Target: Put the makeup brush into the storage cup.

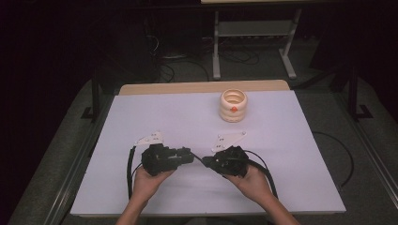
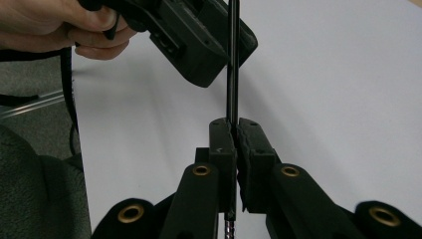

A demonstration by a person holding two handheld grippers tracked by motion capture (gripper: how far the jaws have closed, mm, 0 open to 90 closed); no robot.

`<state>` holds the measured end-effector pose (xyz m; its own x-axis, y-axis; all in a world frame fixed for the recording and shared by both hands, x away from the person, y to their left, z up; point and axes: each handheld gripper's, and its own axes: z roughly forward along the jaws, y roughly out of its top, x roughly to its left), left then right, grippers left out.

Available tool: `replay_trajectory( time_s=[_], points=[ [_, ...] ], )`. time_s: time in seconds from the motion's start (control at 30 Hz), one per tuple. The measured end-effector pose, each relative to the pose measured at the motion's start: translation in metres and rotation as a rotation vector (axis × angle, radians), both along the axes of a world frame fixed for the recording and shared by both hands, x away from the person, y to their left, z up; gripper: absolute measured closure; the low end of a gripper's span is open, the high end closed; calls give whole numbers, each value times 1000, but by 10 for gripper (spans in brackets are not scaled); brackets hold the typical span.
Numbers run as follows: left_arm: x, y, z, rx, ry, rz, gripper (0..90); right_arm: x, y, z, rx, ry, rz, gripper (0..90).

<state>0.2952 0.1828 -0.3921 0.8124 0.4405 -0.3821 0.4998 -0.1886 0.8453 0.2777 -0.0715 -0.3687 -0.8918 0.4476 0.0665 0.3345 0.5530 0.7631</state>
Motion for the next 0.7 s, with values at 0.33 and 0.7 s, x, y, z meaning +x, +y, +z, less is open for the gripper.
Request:
replay_trajectory(
  time_s=[0.33, 0.7],
  points=[
    [1, 0, 0, -7, 13, -8, 656, -1, 1, 0, -5, -16, 1, 851],
    [2, 1, 0, 3, 17, -8, 649, 0, -1, 1, -15, -18, 6, 851]
  ],
)
